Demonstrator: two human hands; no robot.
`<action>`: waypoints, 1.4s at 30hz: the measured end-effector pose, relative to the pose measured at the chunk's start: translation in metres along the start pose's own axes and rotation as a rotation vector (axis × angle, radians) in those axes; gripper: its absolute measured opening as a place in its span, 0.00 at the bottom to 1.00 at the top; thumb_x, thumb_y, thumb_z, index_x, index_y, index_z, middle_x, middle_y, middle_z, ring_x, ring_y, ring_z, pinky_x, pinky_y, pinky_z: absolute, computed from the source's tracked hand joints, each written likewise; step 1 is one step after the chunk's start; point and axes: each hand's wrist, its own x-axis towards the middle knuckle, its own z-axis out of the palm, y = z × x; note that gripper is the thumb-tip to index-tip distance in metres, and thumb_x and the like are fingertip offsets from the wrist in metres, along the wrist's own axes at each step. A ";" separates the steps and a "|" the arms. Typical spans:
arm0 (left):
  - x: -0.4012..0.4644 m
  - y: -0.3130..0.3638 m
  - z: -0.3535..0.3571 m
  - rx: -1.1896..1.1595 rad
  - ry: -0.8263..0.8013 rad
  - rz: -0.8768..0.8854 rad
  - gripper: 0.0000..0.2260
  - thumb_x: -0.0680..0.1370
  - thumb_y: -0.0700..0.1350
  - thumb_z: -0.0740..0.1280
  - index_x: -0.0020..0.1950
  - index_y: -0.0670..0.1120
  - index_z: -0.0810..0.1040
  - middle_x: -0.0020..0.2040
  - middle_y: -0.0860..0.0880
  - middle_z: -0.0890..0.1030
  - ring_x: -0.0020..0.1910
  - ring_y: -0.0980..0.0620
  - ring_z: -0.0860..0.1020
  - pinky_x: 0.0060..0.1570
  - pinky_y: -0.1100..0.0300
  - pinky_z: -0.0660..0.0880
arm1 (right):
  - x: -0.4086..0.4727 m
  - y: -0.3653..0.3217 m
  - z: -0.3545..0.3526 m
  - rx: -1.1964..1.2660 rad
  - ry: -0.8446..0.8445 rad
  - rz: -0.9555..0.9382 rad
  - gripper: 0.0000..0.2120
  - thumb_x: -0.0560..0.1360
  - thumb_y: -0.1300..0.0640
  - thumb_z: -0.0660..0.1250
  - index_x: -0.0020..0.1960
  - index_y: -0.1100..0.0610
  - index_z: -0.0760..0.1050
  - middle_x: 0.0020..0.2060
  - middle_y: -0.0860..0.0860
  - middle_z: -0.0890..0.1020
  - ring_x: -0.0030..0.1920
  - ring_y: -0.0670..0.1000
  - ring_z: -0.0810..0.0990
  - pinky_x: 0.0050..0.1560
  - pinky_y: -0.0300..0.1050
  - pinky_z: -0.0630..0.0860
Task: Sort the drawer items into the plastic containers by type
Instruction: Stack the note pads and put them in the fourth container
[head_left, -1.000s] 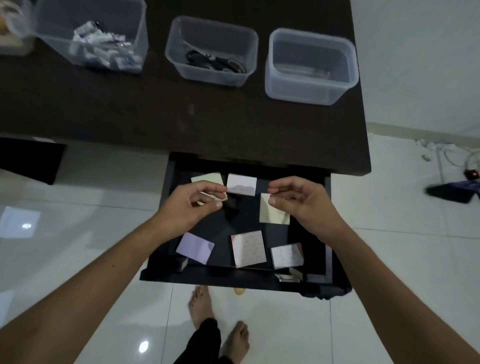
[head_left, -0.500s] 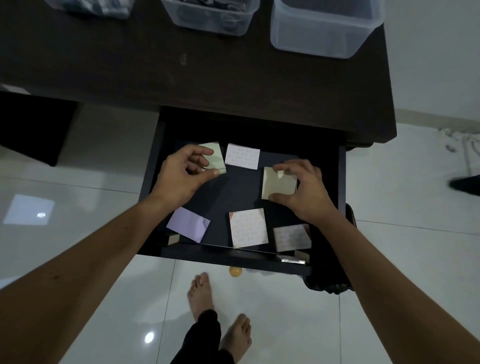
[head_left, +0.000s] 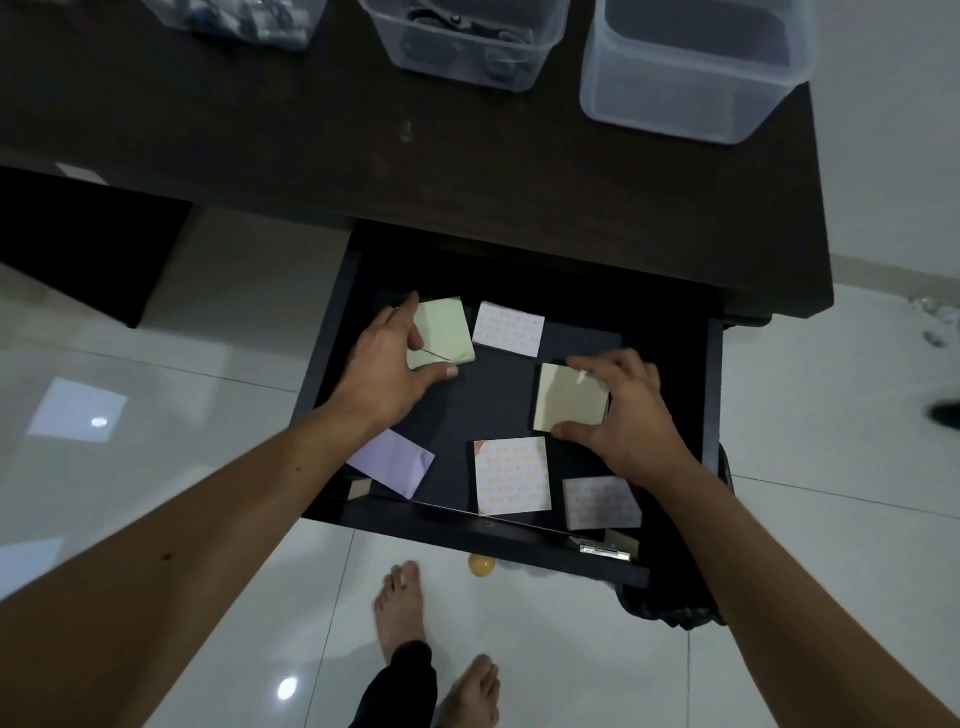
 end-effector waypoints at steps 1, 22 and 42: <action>0.001 0.000 0.000 0.004 -0.001 -0.008 0.43 0.72 0.48 0.81 0.82 0.41 0.64 0.51 0.46 0.76 0.55 0.48 0.74 0.59 0.54 0.73 | 0.000 0.000 0.000 0.000 -0.003 0.001 0.39 0.66 0.56 0.84 0.74 0.50 0.74 0.61 0.46 0.67 0.69 0.53 0.63 0.70 0.47 0.64; -0.017 0.011 -0.003 -0.300 -0.165 -0.016 0.35 0.64 0.49 0.87 0.66 0.55 0.74 0.58 0.55 0.80 0.54 0.54 0.80 0.50 0.57 0.80 | -0.007 -0.002 -0.004 0.454 -0.048 0.104 0.20 0.79 0.66 0.70 0.62 0.45 0.78 0.59 0.53 0.81 0.57 0.52 0.83 0.46 0.46 0.86; -0.011 0.019 -0.004 -0.852 -0.356 -0.116 0.13 0.83 0.35 0.67 0.63 0.49 0.81 0.60 0.49 0.86 0.57 0.50 0.86 0.44 0.50 0.86 | 0.009 -0.035 0.012 1.006 -0.009 0.101 0.16 0.76 0.68 0.73 0.62 0.56 0.83 0.39 0.47 0.81 0.46 0.47 0.86 0.47 0.42 0.83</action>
